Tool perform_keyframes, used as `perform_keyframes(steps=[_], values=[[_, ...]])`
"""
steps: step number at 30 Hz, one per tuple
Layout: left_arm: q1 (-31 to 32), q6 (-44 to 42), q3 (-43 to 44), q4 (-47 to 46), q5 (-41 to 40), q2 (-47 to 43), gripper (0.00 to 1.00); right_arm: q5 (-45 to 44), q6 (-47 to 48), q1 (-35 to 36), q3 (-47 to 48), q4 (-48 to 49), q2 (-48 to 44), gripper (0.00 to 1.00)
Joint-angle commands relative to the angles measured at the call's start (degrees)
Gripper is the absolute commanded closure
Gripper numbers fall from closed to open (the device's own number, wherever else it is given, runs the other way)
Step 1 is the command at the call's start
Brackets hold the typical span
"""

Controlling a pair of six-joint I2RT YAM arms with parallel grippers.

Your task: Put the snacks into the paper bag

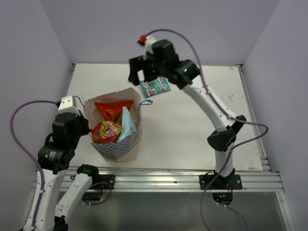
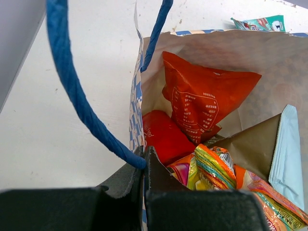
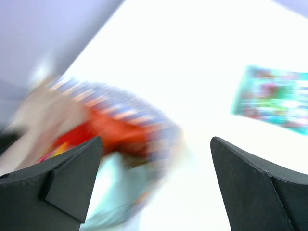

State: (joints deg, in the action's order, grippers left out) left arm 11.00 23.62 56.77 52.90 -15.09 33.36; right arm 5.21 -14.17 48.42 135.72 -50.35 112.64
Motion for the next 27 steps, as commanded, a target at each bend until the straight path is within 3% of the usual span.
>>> perform_keyframes(steps=[1, 7, 15, 20, 27], values=[[0.07, 0.91, 0.27, 0.18, 1.64, -0.32, 1.0, -5.04, -0.59, -13.58, 0.69, 2.0, 0.63, 0.01], [0.07, 0.99, 0.53, -0.26, 1.64, -0.06, 1.0, -2.85, -2.79, -21.61, 5.25, 5.87, 15.92, 0.01], [0.07, 0.9, 2.73, 0.09, 2.96, 1.35, 1.0, -0.55, -4.28, -22.58, 11.22, 13.08, 34.29, 0.01], [0.07, 1.26, 4.22, 1.06, 3.93, 2.93, 1.0, -0.91, -4.46, -22.58, 11.85, 18.08, 37.47, 0.01], [0.07, 1.7, 5.36, 2.46, 4.46, 4.25, 1.0, -0.03, -4.37, -22.41, 9.66, 16.87, 41.08, 0.04]])
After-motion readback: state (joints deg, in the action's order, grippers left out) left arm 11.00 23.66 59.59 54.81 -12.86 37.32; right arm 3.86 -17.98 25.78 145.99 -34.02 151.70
